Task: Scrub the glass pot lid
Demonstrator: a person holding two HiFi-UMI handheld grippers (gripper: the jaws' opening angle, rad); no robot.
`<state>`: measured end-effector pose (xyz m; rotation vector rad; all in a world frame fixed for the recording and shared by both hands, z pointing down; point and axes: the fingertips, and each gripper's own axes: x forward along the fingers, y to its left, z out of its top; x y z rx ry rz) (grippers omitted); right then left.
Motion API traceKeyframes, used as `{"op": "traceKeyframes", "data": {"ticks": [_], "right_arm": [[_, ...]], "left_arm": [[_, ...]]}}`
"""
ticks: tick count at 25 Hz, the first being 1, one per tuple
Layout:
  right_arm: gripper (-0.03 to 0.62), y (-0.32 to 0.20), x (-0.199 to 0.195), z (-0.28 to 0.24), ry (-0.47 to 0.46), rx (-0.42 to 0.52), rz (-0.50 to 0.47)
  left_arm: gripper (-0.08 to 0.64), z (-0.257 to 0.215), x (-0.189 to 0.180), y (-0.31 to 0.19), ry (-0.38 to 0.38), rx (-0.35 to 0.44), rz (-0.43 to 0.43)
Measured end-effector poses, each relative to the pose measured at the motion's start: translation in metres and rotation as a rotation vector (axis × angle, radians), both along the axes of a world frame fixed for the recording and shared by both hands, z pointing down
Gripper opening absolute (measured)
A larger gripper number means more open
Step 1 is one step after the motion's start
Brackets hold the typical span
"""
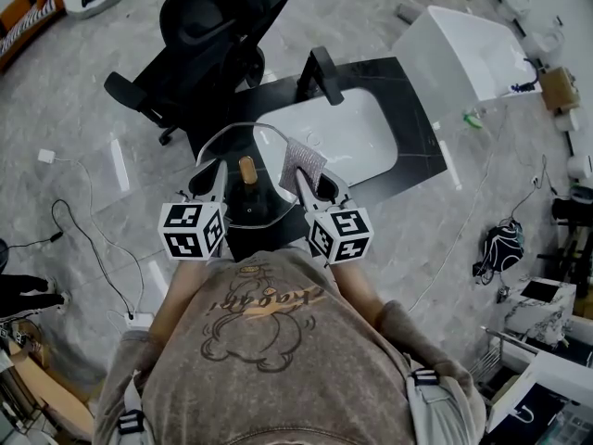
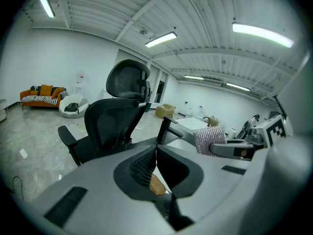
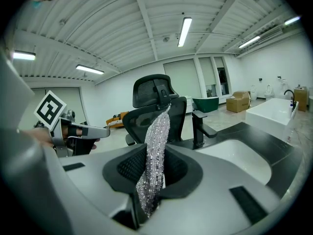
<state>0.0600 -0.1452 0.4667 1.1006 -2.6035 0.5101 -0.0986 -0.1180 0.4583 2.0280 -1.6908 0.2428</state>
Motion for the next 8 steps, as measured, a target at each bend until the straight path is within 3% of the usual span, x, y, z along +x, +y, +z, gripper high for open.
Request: {"op": "traceKeyframes", "data": {"ticks": [8], "right_arm": [[0.087,0.0019,0.0003,0.0014,0.01,0.013,-0.017]], "left_arm": [[0.018,0.0049,0.0002,0.0005,-0.003,-0.013,-0.006]]}}
